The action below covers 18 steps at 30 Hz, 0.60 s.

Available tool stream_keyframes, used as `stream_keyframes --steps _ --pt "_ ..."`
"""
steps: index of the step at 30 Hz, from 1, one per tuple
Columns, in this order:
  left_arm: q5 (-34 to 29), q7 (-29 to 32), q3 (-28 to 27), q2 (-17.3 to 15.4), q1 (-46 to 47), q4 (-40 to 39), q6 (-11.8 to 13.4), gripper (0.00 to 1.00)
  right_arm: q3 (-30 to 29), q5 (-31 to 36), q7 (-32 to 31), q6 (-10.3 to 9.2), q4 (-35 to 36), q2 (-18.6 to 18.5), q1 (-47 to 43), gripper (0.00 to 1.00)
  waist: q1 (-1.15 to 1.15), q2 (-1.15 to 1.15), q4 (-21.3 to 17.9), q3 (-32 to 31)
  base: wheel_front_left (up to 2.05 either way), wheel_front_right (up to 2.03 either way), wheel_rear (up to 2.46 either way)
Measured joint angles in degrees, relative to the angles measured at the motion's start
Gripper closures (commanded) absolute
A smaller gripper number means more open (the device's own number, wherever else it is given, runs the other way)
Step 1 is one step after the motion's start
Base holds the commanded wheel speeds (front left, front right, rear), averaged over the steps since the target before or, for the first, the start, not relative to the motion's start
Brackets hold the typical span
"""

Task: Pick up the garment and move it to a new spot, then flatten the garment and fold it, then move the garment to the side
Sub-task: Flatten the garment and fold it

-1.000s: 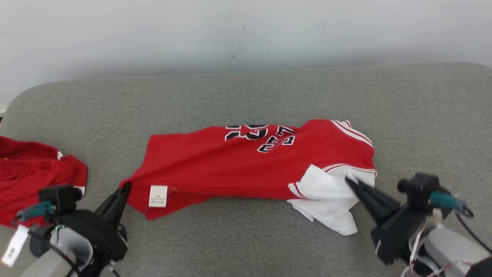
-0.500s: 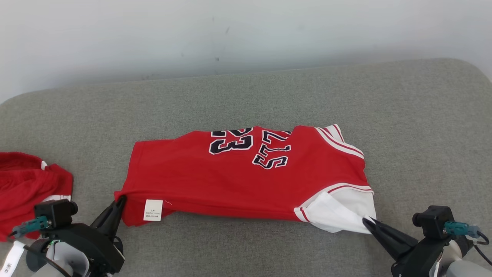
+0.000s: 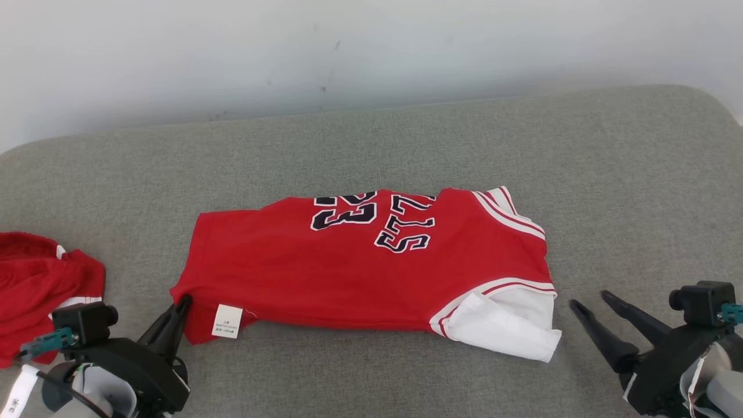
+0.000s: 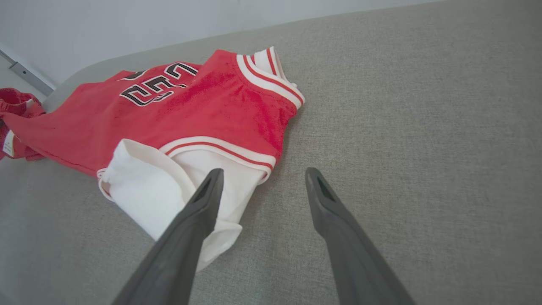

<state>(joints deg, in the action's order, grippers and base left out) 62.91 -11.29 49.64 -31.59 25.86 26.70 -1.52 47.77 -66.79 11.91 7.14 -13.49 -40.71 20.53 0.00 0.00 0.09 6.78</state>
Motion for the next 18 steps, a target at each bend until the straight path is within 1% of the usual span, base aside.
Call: stream_keyframes --steps 2,3,6,8,9,14,16,18 --pt "0.02 -0.38 -0.01 0.19 -0.01 -0.01 0.00 1.00 0.11 0.85 -1.46 -1.97 -3.23 -0.42 -0.02 0.00 0.00 0.00 -0.02 0.07 0.00 0.00 0.00" --pt "0.04 -0.42 0.00 0.54 -0.01 -0.02 0.00 1.00 0.35 1.05 -2.13 -3.53 -5.03 -0.09 -0.03 0.00 0.00 0.00 0.01 0.19 0.00 0.00 0.00" --pt "0.03 -0.42 0.05 0.91 -0.01 -0.24 0.00 1.00 1.78 1.43 -3.80 -4.69 -5.56 1.47 -0.03 0.00 0.00 0.00 0.16 0.50 0.00 0.00 0.00" --pt "0.03 -0.43 0.04 1.07 0.02 -0.19 0.00 1.00 2.69 2.14 -4.81 -4.72 -6.17 2.98 0.10 0.00 0.00 0.00 0.37 0.80 0.00 0.00 0.00" --pt "0.03 -0.42 0.05 1.09 0.03 -0.19 0.00 1.00 2.94 2.25 -5.02 -5.05 -6.50 3.61 0.16 0.00 0.00 0.00 0.48 0.90 0.00 0.00 0.00" --pt "0.03 -0.43 0.07 1.32 0.23 -0.03 -0.07 1.00 3.82 2.24 -7.23 -5.42 -7.70 4.52 1.01 0.00 0.00 0.00 1.13 1.36 0.00 0.00 0.00" --pt "0.03 -0.43 0.09 1.32 0.23 0.08 -0.08 1.00 3.79 1.82 -8.01 -5.08 -7.82 4.74 1.38 0.00 0.00 0.00 1.28 1.43 0.00 0.00 0.00" --pt "0.03 -0.43 0.09 1.32 0.23 0.16 -0.09 1.00 3.90 0.36 -9.10 -4.33 -7.81 4.76 1.30 0.00 0.00 0.00 1.39 1.46 0.00 0.00 0.00"
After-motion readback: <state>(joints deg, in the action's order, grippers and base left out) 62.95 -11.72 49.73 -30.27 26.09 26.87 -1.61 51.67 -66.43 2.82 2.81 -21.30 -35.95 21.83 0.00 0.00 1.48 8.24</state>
